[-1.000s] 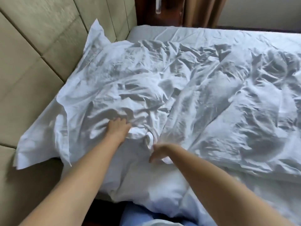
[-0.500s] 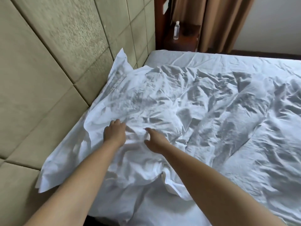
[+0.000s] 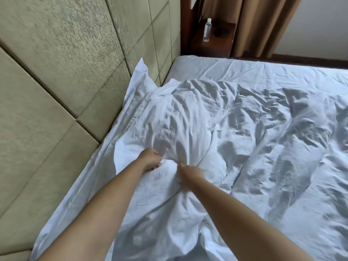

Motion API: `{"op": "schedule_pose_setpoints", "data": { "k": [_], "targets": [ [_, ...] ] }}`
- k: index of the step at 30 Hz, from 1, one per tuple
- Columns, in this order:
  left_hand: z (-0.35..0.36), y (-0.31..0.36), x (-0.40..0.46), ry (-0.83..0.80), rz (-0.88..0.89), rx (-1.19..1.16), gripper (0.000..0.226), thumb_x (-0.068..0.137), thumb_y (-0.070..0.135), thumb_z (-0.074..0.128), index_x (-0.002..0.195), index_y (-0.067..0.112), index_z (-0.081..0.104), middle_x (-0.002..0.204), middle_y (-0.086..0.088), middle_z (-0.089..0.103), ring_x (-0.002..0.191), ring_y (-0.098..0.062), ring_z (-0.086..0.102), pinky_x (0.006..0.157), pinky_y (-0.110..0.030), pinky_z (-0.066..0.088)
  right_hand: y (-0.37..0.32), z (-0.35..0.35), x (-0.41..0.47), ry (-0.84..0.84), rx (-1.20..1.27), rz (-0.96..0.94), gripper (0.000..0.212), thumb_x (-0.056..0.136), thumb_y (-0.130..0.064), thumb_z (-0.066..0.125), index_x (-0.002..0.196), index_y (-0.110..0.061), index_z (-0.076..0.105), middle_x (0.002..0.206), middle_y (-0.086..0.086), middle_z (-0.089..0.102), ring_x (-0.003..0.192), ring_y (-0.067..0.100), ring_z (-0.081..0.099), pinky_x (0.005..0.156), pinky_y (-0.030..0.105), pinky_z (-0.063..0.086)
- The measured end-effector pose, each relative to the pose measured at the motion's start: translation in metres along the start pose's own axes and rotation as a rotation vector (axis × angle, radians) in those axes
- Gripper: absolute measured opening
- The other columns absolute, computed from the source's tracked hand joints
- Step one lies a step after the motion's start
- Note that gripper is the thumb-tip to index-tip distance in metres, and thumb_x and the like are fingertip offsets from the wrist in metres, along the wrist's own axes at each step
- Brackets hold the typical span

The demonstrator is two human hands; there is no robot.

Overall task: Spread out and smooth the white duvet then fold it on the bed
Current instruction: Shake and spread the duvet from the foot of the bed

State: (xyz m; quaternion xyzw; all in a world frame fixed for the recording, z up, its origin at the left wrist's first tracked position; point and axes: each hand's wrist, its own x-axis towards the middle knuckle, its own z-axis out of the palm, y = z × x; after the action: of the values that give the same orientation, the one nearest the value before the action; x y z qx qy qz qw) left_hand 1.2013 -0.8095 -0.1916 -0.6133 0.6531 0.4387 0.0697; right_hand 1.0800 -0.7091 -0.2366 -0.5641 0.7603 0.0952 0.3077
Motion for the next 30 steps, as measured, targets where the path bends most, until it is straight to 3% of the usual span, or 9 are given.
{"op": "schedule_pose_setpoints", "data": {
  "k": [6, 8, 10, 13, 16, 21, 24, 26, 30],
  "targets": [
    [-0.013, 0.004, -0.005, -0.343, -0.172, 0.202, 0.093, 0.057, 0.082, 0.064, 0.120, 0.014, 0.057, 0.078, -0.006, 0.051, 0.060, -0.017, 0.047, 0.056, -0.024, 0.035, 0.006, -0.028, -0.004, 0.458, 0.290, 0.057, 0.025, 0.090, -0.011, 0.042, 0.108, -0.010, 0.060, 0.108, 0.013, 0.062, 0.104, 0.032, 0.057, 0.080, 0.034, 0.043],
    [-0.012, 0.008, -0.010, -0.404, -0.022, 0.404, 0.117, 0.046, 0.082, 0.070, 0.141, 0.023, 0.038, 0.122, -0.012, 0.052, 0.102, -0.025, 0.057, 0.077, -0.032, 0.046, 0.003, -0.041, -0.013, 0.612, 0.383, 0.031, 0.028, 0.090, -0.007, 0.041, 0.111, -0.010, 0.059, 0.109, 0.014, 0.060, 0.105, 0.032, 0.054, 0.081, 0.036, 0.041],
    [-0.003, 0.007, -0.012, -0.256, 0.135, 0.474, 0.133, 0.046, 0.062, 0.085, 0.152, 0.031, 0.010, 0.148, -0.011, 0.026, 0.136, -0.029, 0.034, 0.103, -0.039, 0.041, 0.003, -0.052, -0.020, 0.742, 0.477, 0.000, 0.034, 0.089, -0.004, 0.043, 0.118, -0.010, 0.059, 0.112, 0.015, 0.059, 0.107, 0.033, 0.052, 0.083, 0.037, 0.040],
    [0.004, 0.018, -0.015, 0.039, 0.284, 0.369, 0.087, 0.065, 0.024, 0.080, 0.140, 0.025, 0.036, 0.136, -0.007, 0.049, 0.121, -0.028, 0.050, 0.095, -0.034, 0.046, 0.013, -0.062, -0.031, 0.844, 0.577, -0.036, 0.040, 0.088, -0.002, 0.045, 0.124, -0.010, 0.057, 0.120, 0.016, 0.056, 0.113, 0.033, 0.050, 0.086, 0.036, 0.038],
    [-0.006, 0.041, -0.024, 0.200, 0.288, 0.414, 0.027, 0.078, 0.022, 0.057, 0.104, 0.019, 0.052, 0.116, -0.010, 0.061, 0.106, -0.030, 0.058, 0.085, -0.033, 0.049, 0.035, -0.051, -0.042, 0.663, 0.537, -0.074, 0.061, 0.092, -0.033, 0.052, 0.147, -0.018, 0.028, 0.149, 0.012, 0.027, 0.135, 0.027, 0.029, 0.106, 0.035, 0.030],
    [-0.007, 0.075, -0.030, 0.253, 0.322, 0.294, 0.013, 0.076, 0.015, 0.055, 0.087, 0.017, 0.062, 0.092, -0.007, 0.061, 0.096, -0.028, 0.060, 0.074, -0.030, 0.049, 0.053, 0.009, -0.042, 0.226, 0.141, 0.006, 0.130, 0.065, -0.073, 0.065, 0.147, -0.028, -0.025, 0.150, 0.009, -0.038, 0.139, 0.030, -0.033, 0.116, 0.056, -0.005],
    [-0.002, 0.075, -0.031, -0.084, 0.395, 0.071, 0.025, 0.050, 0.024, 0.065, 0.071, 0.010, 0.060, 0.069, -0.002, 0.050, 0.076, -0.017, 0.051, 0.055, -0.026, 0.035, 0.048, 0.019, -0.037, 0.304, 0.433, 0.237, 0.112, 0.077, -0.053, 0.067, 0.149, -0.033, -0.017, 0.157, 0.014, -0.018, 0.146, 0.034, -0.008, 0.114, 0.052, 0.020],
    [0.000, 0.066, -0.028, -0.212, 0.408, 0.005, 0.048, 0.040, 0.035, 0.065, 0.083, 0.013, 0.067, 0.078, -0.003, 0.059, 0.078, -0.016, 0.055, 0.062, -0.026, 0.039, 0.046, 0.013, -0.033, 0.440, 0.615, 0.282, 0.065, 0.094, -0.029, 0.046, 0.151, -0.028, 0.013, 0.151, 0.018, 0.028, 0.134, 0.034, 0.035, 0.099, 0.042, 0.038],
    [0.004, 0.037, -0.016, 0.267, 0.264, 0.320, 0.068, 0.066, 0.058, 0.067, 0.126, 0.030, 0.053, 0.130, -0.005, 0.051, 0.124, -0.028, 0.044, 0.099, -0.037, 0.039, 0.040, -0.011, -0.023, 0.444, 0.752, 0.302, 0.041, 0.097, -0.021, 0.034, 0.136, -0.021, 0.048, 0.127, 0.017, 0.050, 0.114, 0.036, 0.052, 0.094, 0.036, 0.041]
  ]
}}
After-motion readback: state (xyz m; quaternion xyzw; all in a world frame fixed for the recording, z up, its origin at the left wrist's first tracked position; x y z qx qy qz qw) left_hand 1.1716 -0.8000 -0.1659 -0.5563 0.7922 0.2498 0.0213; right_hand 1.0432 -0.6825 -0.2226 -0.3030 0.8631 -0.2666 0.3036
